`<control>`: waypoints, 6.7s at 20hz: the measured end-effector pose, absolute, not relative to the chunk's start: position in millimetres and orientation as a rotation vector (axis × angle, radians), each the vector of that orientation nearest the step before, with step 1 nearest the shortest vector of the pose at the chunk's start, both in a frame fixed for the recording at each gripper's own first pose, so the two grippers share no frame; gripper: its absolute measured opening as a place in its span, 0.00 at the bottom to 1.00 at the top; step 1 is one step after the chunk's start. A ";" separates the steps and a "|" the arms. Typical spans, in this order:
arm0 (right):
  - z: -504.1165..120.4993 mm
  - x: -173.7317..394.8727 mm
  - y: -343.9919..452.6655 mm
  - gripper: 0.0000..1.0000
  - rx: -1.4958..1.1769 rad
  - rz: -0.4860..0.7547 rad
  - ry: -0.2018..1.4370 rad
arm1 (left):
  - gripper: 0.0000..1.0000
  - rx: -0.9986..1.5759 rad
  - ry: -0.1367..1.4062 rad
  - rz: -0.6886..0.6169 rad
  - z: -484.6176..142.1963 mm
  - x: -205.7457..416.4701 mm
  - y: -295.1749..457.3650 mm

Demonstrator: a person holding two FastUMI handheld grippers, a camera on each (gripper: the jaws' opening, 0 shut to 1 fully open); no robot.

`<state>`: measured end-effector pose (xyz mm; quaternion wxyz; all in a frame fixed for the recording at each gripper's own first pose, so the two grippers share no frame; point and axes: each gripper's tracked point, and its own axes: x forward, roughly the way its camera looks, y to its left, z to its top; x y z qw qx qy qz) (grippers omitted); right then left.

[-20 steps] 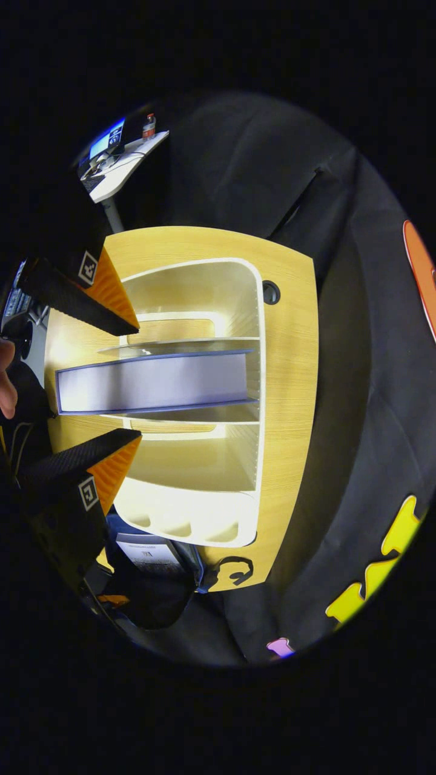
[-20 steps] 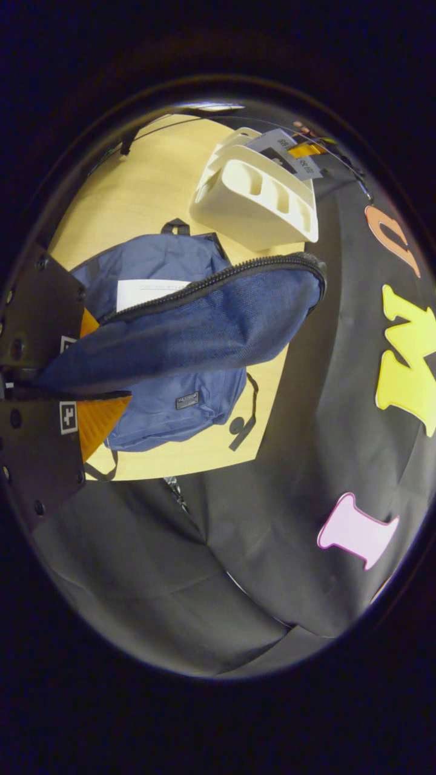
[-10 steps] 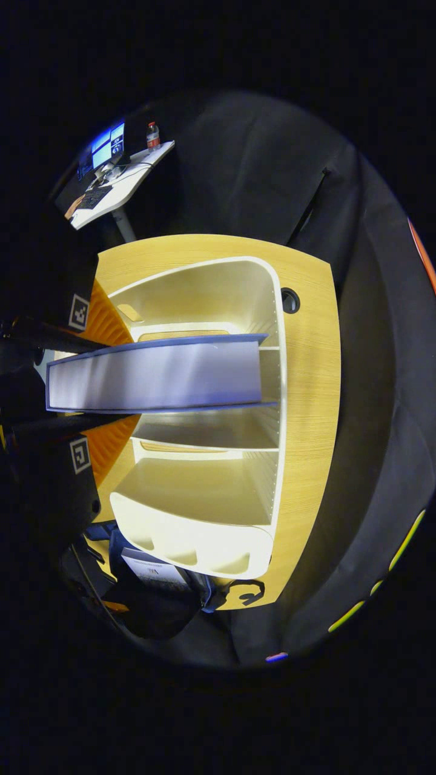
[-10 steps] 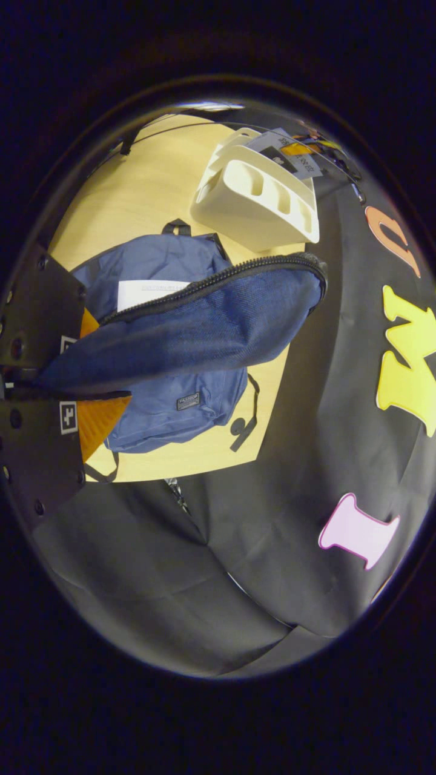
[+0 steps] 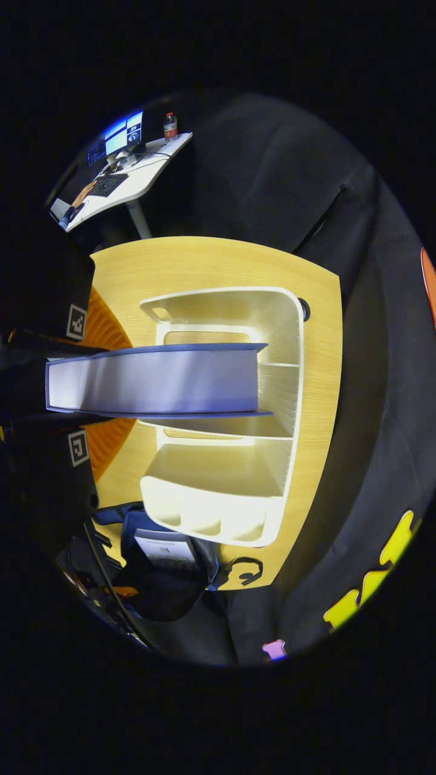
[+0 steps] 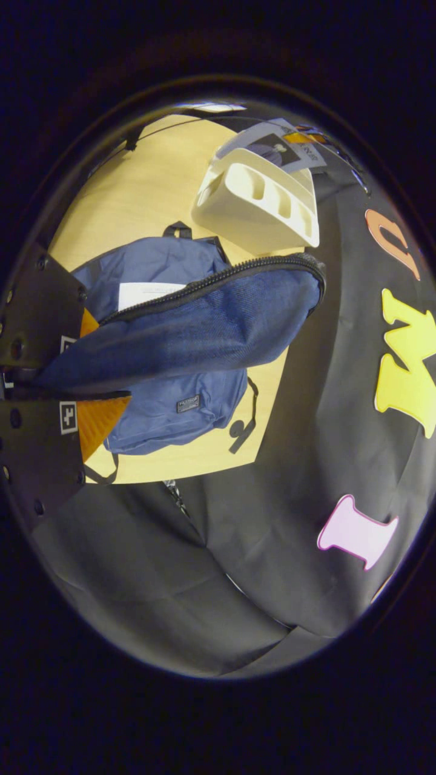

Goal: Open the schoolbag, grab two books from the bookshelf and put them into the schoolbag.

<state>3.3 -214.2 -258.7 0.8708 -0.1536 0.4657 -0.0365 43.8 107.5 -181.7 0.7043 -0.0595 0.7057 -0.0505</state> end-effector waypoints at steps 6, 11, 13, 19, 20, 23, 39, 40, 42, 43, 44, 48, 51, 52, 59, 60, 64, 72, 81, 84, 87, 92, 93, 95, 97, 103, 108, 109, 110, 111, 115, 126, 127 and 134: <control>-258.8 2.3 -213.6 0.01 -0.328 -0.066 0.973 | 0.39 -0.202 1.449 -0.142 -96.0 12.4 129.3; -259.7 2.0 -210.7 0.00 -0.330 -0.061 0.970 | 0.37 -0.413 1.355 -0.276 -52.1 -5.0 85.7; -260.0 1.3 -209.6 0.00 -0.332 -0.059 0.970 | 0.36 -0.469 1.318 -0.326 -45.4 -4.7 68.9; -259.9 0.4 -214.0 0.00 -0.310 -0.068 0.963 | 0.36 -0.674 1.239 -0.522 -32.7 -11.3 -11.7; -258.8 -0.1 -214.4 0.01 -0.303 -0.070 0.961 | 0.36 -0.700 1.227 -0.558 -34.8 -13.2 -30.8; -257.0 -0.6 -216.8 0.00 -0.280 -0.077 0.954 | 0.36 -0.759 1.210 -0.652 -51.6 -23.0 -85.1; -242.2 -0.1 -228.5 0.00 -0.244 -0.073 0.937 | 0.36 -0.901 1.323 -0.651 -194.2 -54.8 -248.9; -241.5 -0.1 -228.8 0.00 -0.247 -0.073 0.931 | 0.36 -0.916 1.324 -0.654 -196.8 -54.3 -258.5; -241.5 -0.3 -230.3 0.00 -0.258 -0.073 0.928 | 0.36 -0.917 1.306 -0.665 -209.9 -49.9 -278.0; -241.8 -0.9 -231.9 0.00 -0.259 -0.072 0.934 | 0.36 -0.898 1.300 -0.666 -217.7 -49.5 -285.3; -240.5 0.5 -233.1 0.00 -0.253 -0.073 0.932 | 0.36 -0.879 1.294 -0.672 -225.0 -49.0 -293.6; -240.4 2.0 -232.6 0.00 -0.246 -0.074 0.936 | 0.36 -0.902 1.253 -0.725 -244.7 -46.5 -325.0; -240.5 2.9 -231.5 0.00 -0.258 -0.071 0.942 | 0.36 -0.894 1.190 -0.776 -253.6 -41.9 -346.9; -239.2 3.8 -231.0 0.00 -0.259 -0.072 0.937 | 0.36 -0.901 1.173 -0.788 -255.9 -39.9 -352.8; -237.1 7.1 -226.5 0.00 -0.273 -0.069 0.939 | 0.36 -1.012 1.159 -0.821 -280.9 -28.6 -399.9; -237.1 6.9 -225.5 0.00 -0.275 -0.067 0.940 | 0.36 -1.029 1.161 -0.828 -284.5 -26.4 -406.7; -238.2 8.0 -223.2 0.00 -0.278 -0.062 0.942 | 0.36 -1.101 1.196 -0.840 -300.3 -22.4 -427.9; -240.6 11.8 -223.5 0.00 -0.278 -0.056 0.944 | 0.49 -1.044 1.221 -0.904 -305.5 -23.2 -440.0; -249.2 11.2 -214.1 0.00 -0.272 -0.047 0.949 | 0.73 -0.685 1.351 -0.745 -329.6 -27.0 -400.0; -251.8 11.1 -210.1 0.00 -0.270 -0.048 0.948 | 0.87 -0.614 1.348 -0.694 -312.8 -29.7 -375.7; -254.2 10.8 -204.5 0.00 -0.269 -0.049 0.943 | 0.75 -0.419 1.223 -0.619 -299.9 -14.4 -336.5; -258.7 6.6 -193.3 0.00 -0.255 -0.051 0.937 | 0.75 -0.211 1.151 -0.562 -268.8 -12.0 -292.8; -260.3 5.6 -190.7 0.00 -0.250 -0.053 0.936 | 0.75 -0.181 1.164 -0.552 -264.5 -17.2 -285.0; -263.2 2.7 -184.3 0.00 -0.243 -0.054 0.933 | 0.75 -0.104 1.179 -0.540 -254.1 -21.7 -268.1; -265.1 -0.2 -177.8 0.00 -0.238 -0.055 0.929 | 0.75 -0.041 1.147 -0.529 -241.2 -20.2 -252.1; -271.9 -6.6 -163.1 0.01 -0.217 -0.069 0.935 | 0.75 0.077 0.976 -0.408 -193.6 -7.8 -185.8; -275.1 -11.7 -151.9 0.06 -0.223 -0.083 0.930 | 0.76 0.097 0.926 -0.372 -171.5 -15.8 -147.7; -273.5 -11.4 -145.8 0.09 -0.212 -0.069 0.923 | 0.76 0.089 0.919 -0.364 -166.6 -17.9 -140.9; -271.4 -11.5 -133.6 0.11 -0.190 -0.045 0.911 | 0.76 0.076 0.909 -0.354 -161.3 -19.3 -136.1; -270.4 -13.6 -122.2 0.25 -0.174 -0.023 0.900 | 0.76 0.057 0.893 -0.348 -155.9 -19.8 -132.9; -260.7 -21.8 -82.5 0.82 -0.116 0.045 0.856 | 0.76 0.000 0.787 -0.321 -130.2 -11.3 -119.4; -52.1 15.5 -19.5 0.94 0.086 0.097 0.268 | 0.95 -0.109 0.226 -0.236 52.0 45.8 -52.5; -34.8 16.3 -20.1 0.94 0.088 0.097 0.224 | 0.96 -0.114 0.194 -0.220 68.2 45.7 -50.4; 67.4 19.3 -36.1 0.95 0.108 0.060 -0.043 | 0.97 -0.154 -0.032 -0.175 174.6 56.9 -46.0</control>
